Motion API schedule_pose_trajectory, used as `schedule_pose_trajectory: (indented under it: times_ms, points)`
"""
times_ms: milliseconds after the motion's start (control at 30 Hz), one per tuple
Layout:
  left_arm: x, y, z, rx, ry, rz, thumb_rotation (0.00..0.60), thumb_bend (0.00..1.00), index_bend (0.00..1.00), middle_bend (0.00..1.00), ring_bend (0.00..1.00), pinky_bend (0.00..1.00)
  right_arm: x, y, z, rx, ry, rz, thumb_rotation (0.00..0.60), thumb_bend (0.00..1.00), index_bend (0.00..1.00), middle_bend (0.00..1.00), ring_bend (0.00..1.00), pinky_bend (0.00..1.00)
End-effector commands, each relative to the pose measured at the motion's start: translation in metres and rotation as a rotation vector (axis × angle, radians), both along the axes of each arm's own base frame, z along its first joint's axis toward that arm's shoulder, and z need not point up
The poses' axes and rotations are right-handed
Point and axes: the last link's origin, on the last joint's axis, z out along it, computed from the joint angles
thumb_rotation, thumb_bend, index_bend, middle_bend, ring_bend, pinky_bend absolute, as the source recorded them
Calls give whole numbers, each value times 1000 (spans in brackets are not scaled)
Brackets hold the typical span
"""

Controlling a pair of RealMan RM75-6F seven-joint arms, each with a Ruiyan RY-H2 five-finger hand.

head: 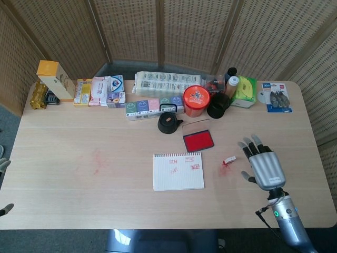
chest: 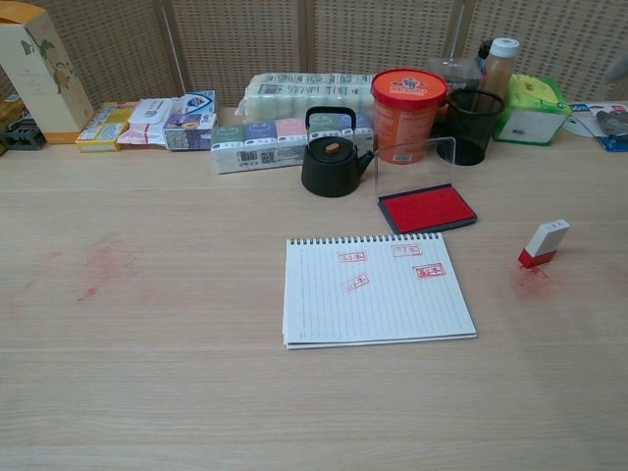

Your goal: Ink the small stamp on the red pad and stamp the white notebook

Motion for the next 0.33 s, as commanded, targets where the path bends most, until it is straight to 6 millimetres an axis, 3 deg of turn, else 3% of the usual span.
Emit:
schedule_pose_trajectory:
  times_ms: [33, 333]
  points:
    - [1, -3, 2, 14, 9, -8, 600, 0, 0, 0, 0, 8, -33, 48, 21, -84, -168, 4, 495, 0, 198, 125, 54, 320]
    - [5, -6, 3, 35, 30, -33, 600, 0, 0, 0, 0, 9, -39, 68, 48, -191, -216, 4, 488, 0, 202, 81, 0, 198]
